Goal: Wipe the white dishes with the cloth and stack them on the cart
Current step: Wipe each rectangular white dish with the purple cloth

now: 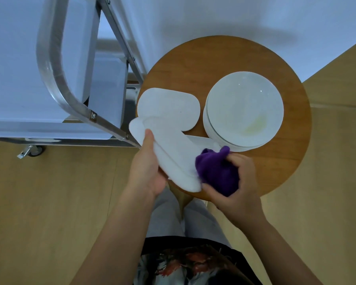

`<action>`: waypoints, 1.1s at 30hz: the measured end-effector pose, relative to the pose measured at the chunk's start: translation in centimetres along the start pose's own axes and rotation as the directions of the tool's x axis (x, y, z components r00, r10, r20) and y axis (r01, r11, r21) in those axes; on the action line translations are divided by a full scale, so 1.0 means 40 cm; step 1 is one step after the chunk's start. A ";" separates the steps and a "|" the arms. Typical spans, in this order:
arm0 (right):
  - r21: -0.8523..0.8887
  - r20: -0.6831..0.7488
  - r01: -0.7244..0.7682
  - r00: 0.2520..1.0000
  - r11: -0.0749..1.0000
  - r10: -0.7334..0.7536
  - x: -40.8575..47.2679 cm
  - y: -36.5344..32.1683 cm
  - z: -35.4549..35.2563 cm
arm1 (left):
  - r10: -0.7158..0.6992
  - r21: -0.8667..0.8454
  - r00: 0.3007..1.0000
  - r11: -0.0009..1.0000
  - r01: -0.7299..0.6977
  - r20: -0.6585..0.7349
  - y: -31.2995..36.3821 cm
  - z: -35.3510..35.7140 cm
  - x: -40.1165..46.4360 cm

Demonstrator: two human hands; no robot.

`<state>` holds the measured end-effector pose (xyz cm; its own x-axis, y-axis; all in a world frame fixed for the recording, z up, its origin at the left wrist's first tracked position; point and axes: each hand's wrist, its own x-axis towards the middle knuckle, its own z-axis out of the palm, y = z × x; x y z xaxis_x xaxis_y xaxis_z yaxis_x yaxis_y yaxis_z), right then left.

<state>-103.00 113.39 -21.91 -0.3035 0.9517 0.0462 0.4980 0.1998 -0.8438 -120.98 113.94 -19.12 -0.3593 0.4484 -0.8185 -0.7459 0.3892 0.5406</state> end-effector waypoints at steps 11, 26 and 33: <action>-0.258 0.186 0.097 0.981 0.961 -0.049 0.006 0.025 0.016 | -0.232 -0.060 0.973 0.971 0.232 0.015 -0.045 0.004 -0.006; 0.239 0.400 -0.859 0.512 0.452 0.760 0.104 0.186 -0.013 | 0.316 0.834 0.929 0.448 -0.323 0.190 -0.043 -0.141 0.210; 0.446 0.117 -0.801 0.495 0.400 0.861 0.068 0.211 0.033 | 0.298 0.780 0.950 0.571 -0.257 0.095 -0.068 -0.150 0.235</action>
<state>-100.69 117.37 -29.61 0.1836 0.6162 -0.7659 0.0804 -0.7859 -0.6131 -125.69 112.28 -29.46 -0.5100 0.6186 -0.5977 0.1043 0.7343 0.6708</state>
